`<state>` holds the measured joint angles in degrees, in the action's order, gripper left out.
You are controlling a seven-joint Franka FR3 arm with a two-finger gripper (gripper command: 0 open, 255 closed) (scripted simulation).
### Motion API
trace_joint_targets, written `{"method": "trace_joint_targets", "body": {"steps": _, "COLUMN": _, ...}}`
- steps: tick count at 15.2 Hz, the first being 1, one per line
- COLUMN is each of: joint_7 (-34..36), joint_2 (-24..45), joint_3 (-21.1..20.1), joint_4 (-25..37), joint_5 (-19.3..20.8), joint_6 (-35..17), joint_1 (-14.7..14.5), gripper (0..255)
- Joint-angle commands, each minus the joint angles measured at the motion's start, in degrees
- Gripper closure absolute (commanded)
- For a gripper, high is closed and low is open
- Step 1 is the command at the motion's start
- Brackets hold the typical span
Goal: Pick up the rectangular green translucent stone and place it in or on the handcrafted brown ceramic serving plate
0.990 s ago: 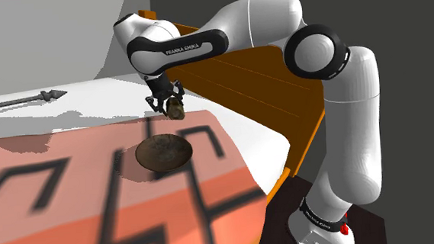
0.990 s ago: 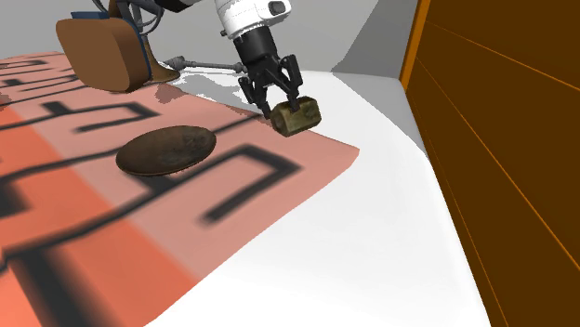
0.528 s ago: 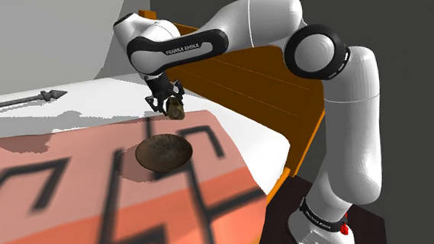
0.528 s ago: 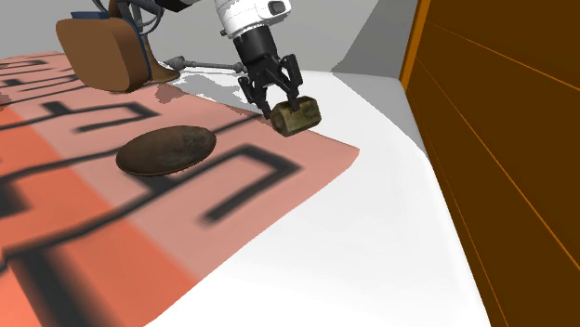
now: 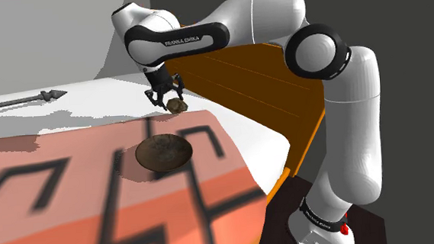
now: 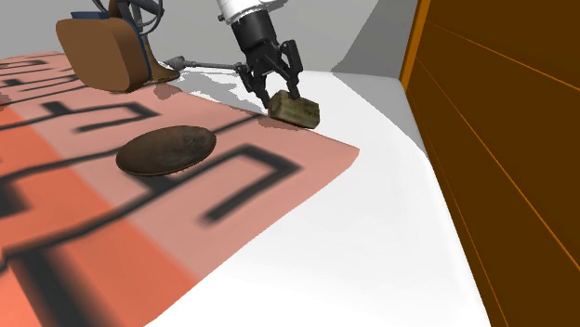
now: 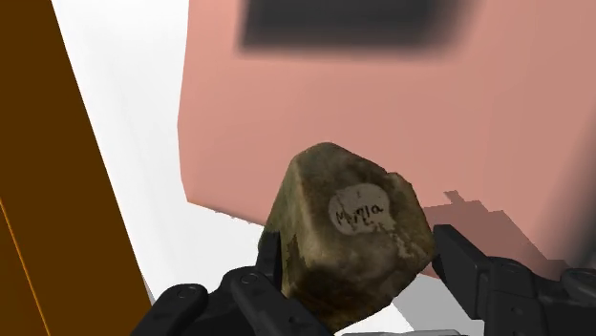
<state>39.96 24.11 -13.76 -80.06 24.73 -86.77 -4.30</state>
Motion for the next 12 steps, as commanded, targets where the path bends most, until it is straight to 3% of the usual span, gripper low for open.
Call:
{"method": "trace_joint_targets", "body": {"steps": 1, "joint_7": -0.5, "joint_2": -0.2, "joint_3": 0.0, "joint_4": 1.3, "joint_5": 0.0, "joint_6": 1.4, "joint_1": -0.1, "gripper": 255}}
{"method": "trace_joint_targets", "body": {"steps": 12, "joint_7": -3.3, "joint_2": 0.7, "joint_3": 0.1, "joint_4": 11.1, "joint_5": 0.4, "joint_6": 9.7, "joint_1": -1.3, "gripper": 255}}
